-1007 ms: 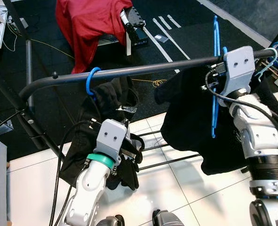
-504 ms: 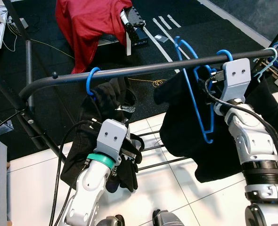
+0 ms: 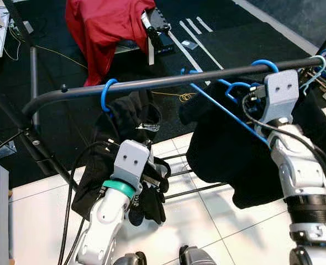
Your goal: Hang hanger
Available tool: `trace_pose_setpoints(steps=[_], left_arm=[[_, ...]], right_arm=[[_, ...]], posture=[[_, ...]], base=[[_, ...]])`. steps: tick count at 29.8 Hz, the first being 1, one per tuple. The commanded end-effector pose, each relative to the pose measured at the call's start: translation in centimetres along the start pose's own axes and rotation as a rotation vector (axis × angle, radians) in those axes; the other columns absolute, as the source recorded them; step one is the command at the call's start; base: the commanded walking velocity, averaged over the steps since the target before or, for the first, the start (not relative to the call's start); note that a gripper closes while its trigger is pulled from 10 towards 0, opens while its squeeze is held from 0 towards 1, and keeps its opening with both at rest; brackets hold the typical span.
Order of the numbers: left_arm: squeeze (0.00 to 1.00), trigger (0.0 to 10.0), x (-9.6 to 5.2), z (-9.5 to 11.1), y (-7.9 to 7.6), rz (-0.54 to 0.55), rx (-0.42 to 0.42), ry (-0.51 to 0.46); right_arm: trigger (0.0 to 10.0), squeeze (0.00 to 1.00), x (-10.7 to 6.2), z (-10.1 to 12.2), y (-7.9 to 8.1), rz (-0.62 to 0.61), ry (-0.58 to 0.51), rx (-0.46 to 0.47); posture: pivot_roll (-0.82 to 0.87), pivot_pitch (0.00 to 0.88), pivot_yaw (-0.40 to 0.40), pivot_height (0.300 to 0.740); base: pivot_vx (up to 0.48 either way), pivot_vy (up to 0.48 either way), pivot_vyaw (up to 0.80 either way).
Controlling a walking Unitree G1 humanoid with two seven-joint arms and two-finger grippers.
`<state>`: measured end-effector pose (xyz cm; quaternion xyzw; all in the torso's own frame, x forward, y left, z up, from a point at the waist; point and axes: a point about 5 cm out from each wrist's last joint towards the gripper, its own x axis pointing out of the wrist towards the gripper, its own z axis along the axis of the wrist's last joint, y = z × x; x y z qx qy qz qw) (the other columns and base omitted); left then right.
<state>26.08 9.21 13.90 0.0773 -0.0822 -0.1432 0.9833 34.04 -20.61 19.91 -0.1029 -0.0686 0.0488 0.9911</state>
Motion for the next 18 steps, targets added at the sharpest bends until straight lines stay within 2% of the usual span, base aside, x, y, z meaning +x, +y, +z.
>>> trace_pose_setpoints(steps=[1,18], left_arm=[[0.0,10.0,-0.2,-0.05,-0.05,-0.007,0.003,0.006],[0.0,10.0,-0.17,0.02,-0.09,-0.007,0.0,0.004]], right_arm=[[0.0,0.0,-0.15,-0.24,0.18,0.013,0.013,0.012],[0.0,0.0,-0.47,-0.32,-0.1,0.001,0.027,0.014]], posture=[[-0.18,0.102,0.046,0.74],[-0.18,0.101,0.045,0.74]], base=[[0.0,0.0,0.0],[0.0,0.0,0.0]])
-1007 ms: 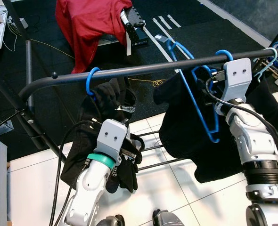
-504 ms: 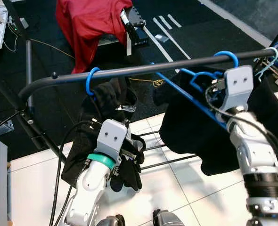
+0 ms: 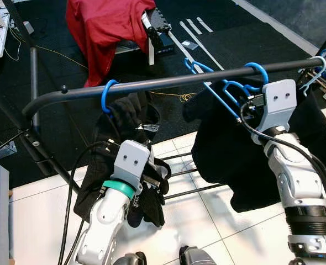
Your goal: Hang hanger
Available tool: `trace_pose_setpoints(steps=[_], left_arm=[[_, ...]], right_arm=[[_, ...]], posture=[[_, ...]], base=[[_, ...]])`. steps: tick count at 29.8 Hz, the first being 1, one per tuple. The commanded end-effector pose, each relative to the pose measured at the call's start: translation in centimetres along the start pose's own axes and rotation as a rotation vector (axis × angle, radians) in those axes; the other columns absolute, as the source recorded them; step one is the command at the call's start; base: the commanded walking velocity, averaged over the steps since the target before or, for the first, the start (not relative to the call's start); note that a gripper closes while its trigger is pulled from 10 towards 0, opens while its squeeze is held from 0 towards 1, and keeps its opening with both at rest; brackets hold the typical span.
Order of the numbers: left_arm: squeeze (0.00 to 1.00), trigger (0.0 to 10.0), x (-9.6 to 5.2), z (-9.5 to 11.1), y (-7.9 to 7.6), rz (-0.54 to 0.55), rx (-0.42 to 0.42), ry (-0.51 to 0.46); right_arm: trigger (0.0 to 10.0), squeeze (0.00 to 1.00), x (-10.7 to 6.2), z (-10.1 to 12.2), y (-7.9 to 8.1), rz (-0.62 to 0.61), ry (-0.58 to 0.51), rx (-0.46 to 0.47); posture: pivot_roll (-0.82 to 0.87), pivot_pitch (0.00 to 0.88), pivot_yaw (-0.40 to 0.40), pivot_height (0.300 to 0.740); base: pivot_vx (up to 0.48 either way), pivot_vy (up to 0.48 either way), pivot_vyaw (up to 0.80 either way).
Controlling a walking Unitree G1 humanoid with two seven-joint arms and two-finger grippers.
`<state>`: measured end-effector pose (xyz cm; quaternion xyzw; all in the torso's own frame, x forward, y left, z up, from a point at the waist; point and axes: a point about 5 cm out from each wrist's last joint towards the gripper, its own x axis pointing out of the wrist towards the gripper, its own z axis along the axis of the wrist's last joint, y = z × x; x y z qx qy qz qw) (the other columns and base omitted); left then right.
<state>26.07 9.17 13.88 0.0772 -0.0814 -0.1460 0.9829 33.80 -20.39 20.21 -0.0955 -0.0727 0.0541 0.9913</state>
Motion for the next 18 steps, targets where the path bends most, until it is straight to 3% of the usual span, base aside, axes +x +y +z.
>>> trace_pose_setpoints(steps=[1,11,18], left_arm=[[0.0,10.0,-0.2,0.0,-0.1,-0.001,0.001,0.003],[0.0,10.0,-0.2,0.1,-0.1,-0.003,0.0,0.003],[0.0,10.0,-0.2,0.1,-0.2,-0.006,-0.001,0.003]], right_arm=[[0.0,0.0,-0.3,-0.7,-0.3,-0.01,0.038,0.0],[0.0,0.0,-0.6,-0.4,-0.3,-0.037,0.014,0.037],[0.0,0.0,-0.4,1.2,0.1,-0.024,-0.041,0.054]], posture=[[-0.18,0.101,0.045,0.74],[-0.19,0.103,0.045,0.74],[-0.19,0.104,0.046,0.74]], base=[[0.0,0.0,0.0],[0.0,0.0,0.0],[0.0,0.0,0.0]])
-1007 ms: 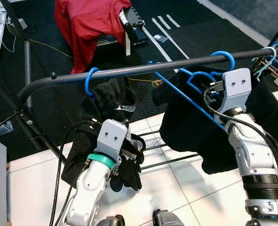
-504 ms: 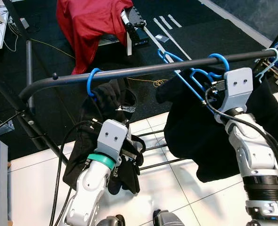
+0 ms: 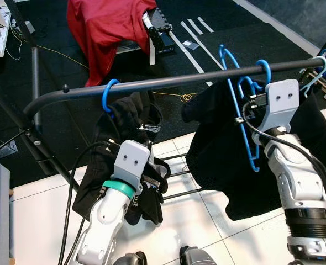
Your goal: Hang hanger
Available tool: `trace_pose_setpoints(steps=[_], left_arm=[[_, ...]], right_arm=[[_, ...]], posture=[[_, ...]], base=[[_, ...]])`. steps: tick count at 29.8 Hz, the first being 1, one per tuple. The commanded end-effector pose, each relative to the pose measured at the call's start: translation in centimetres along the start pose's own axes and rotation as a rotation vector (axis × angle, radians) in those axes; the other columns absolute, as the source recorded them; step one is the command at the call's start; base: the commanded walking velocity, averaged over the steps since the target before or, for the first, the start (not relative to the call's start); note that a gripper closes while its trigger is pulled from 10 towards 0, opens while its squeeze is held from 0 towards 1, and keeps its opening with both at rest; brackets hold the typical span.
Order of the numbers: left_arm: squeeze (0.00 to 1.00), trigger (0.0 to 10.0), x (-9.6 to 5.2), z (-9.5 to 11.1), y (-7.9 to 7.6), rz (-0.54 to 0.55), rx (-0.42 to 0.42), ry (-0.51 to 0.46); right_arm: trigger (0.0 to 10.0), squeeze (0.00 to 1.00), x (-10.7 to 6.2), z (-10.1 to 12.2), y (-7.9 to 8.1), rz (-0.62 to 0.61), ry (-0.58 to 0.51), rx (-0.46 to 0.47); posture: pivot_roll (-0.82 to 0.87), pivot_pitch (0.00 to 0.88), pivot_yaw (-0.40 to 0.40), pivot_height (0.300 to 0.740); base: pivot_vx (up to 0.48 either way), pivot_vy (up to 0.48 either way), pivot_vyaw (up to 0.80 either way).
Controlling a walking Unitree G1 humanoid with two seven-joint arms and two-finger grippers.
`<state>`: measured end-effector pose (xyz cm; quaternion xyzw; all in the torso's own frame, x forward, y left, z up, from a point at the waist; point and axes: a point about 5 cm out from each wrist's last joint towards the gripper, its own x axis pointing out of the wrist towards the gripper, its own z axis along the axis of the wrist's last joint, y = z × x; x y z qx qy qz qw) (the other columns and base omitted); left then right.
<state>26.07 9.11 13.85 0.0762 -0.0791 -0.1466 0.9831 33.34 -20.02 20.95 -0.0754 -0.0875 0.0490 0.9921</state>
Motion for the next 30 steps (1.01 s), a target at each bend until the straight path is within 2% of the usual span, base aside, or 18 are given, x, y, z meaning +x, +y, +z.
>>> trace_pose_setpoints(steps=[1,7,12,16,20,21,23,24,26,30], left_arm=[[0.0,10.0,-0.2,0.1,-0.2,-0.006,0.001,-0.002],[0.0,10.0,-0.2,0.1,-0.2,-0.003,0.001,-0.001],[0.0,10.0,-0.1,0.2,-0.1,-0.002,0.004,-0.002],[0.0,10.0,0.0,0.4,0.2,-0.007,0.018,-0.012],[0.0,10.0,-0.1,0.9,1.2,-0.058,0.052,-0.017],[0.0,10.0,-0.2,1.0,1.4,-0.074,0.055,-0.015],[0.0,10.0,-0.2,1.1,1.6,-0.082,0.055,-0.014],[0.0,10.0,-0.3,1.3,1.8,-0.101,0.057,-0.014],[0.0,10.0,-0.4,1.5,2.0,-0.129,0.062,-0.015],[0.0,10.0,-0.3,1.7,1.9,-0.152,0.061,-0.019]], right_arm=[[0.0,0.0,0.0,0.5,-0.2,-0.007,-0.013,0.016],[0.0,0.0,-0.1,0.5,-0.3,-0.006,-0.014,0.013],[0.0,0.0,-0.4,2.0,0.5,0.029,-0.084,0.011],[0.0,0.0,-1.5,1.6,1.1,0.027,-0.067,0.032],[0.1,0.0,-4.6,-1.2,2.3,-0.017,0.025,0.069],[8.7,0.0,-5.5,-1.9,2.6,-0.043,0.043,0.085],[8.7,0.0,-6.0,-2.2,2.8,-0.06,0.051,0.096],[10.0,0.0,-6.9,-2.8,3.1,-0.09,0.067,0.108],[10.0,0.0,-8.3,-3.8,3.3,-0.139,0.084,0.108],[10.0,0.0,-9.5,-5.0,3.6,-0.188,0.087,0.1]], posture=[[-0.19,0.104,0.046,0.74],[-0.19,0.106,0.044,0.74],[-0.19,0.108,0.043,0.74],[-0.19,0.107,0.043,0.74],[-0.19,0.108,0.046,0.74],[-0.19,0.109,0.052,0.74],[-0.19,0.109,0.052,0.74],[-0.19,0.109,0.06,0.74],[-0.19,0.106,0.072,0.74],[-0.19,0.099,0.08,0.74]], base=[[0.0,0.0,0.0],[0.0,0.0,0.0],[0.0,0.0,0.0],[0.0,0.0,0.0],[0.0,0.0,0.0],[0.0,0.0,0.0],[0.0,0.0,0.0],[0.0,0.0,0.0],[0.0,0.0,0.0],[0.0,0.0,0.0]])
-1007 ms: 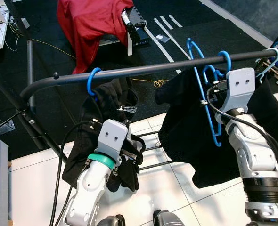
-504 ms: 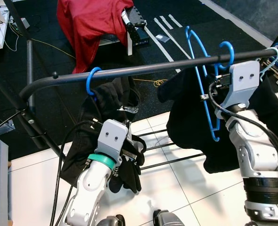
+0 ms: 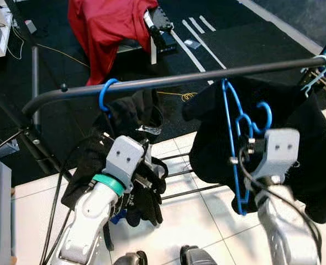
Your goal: Hang hanger
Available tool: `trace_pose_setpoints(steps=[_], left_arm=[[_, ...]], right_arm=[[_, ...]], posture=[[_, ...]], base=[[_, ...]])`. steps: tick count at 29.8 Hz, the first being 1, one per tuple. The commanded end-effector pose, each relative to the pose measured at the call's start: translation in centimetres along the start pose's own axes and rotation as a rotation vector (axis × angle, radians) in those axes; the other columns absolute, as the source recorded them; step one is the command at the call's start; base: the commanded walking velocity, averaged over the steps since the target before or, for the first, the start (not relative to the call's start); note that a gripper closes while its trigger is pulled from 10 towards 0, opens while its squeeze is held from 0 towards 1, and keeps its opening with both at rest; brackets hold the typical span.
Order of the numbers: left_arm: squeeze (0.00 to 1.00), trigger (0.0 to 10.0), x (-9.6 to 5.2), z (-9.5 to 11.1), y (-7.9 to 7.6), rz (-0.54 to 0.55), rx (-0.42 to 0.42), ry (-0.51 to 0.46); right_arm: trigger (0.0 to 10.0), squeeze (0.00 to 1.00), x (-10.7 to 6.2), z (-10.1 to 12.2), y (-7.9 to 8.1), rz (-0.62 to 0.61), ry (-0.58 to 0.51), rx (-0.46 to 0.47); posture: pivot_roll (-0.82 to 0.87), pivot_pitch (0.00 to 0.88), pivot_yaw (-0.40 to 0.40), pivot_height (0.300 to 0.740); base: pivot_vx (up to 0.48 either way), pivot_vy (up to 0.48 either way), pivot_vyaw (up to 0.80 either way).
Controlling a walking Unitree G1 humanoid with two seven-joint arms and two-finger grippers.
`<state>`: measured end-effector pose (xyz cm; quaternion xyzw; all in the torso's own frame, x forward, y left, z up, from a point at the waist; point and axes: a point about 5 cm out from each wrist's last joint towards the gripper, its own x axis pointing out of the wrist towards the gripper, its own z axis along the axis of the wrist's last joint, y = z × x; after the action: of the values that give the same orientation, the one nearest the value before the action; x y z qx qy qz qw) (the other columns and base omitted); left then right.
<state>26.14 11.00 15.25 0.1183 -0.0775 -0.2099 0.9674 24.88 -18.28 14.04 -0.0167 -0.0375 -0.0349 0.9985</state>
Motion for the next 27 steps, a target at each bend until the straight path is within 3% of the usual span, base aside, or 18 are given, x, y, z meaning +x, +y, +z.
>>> trace_pose_setpoints(steps=[1,10,16,19,27], left_arm=[[0.0,10.0,0.1,0.7,-0.1,-0.016,-0.017,-0.028],[0.0,10.0,-0.2,1.1,0.6,0.036,-0.036,-0.023],[0.0,10.0,0.1,0.2,1.0,0.143,-0.111,0.018],[0.0,10.0,0.3,-0.3,0.7,0.199,-0.081,0.006],[0.0,10.0,0.4,-0.4,0.6,0.223,-0.016,-0.015]], right_arm=[[10.0,0.0,-0.5,-0.3,0.1,-0.022,-0.029,-0.01],[10.0,0.0,-1.5,-1.2,0.6,-0.057,-0.03,-0.022],[10.0,0.0,-0.9,-1.3,0.3,-0.074,-0.041,-0.037],[10.0,0.0,-0.5,-1.6,0.2,-0.086,-0.057,-0.042],[10.0,0.0,-0.1,-1.3,0.7,-0.076,-0.105,-0.039]], posture=[[-0.19,0.094,0.082,0.74],[-0.18,0.084,0.074,0.74],[-0.18,0.076,0.065,0.74],[-0.18,0.049,0.07,0.74],[-0.17,0.01,0.074,0.74]], base=[[0.0,0.0,0.0],[0.0,0.0,0.0],[0.0,0.0,0.0],[0.0,0.0,0.0],[0.0,0.0,0.0]])
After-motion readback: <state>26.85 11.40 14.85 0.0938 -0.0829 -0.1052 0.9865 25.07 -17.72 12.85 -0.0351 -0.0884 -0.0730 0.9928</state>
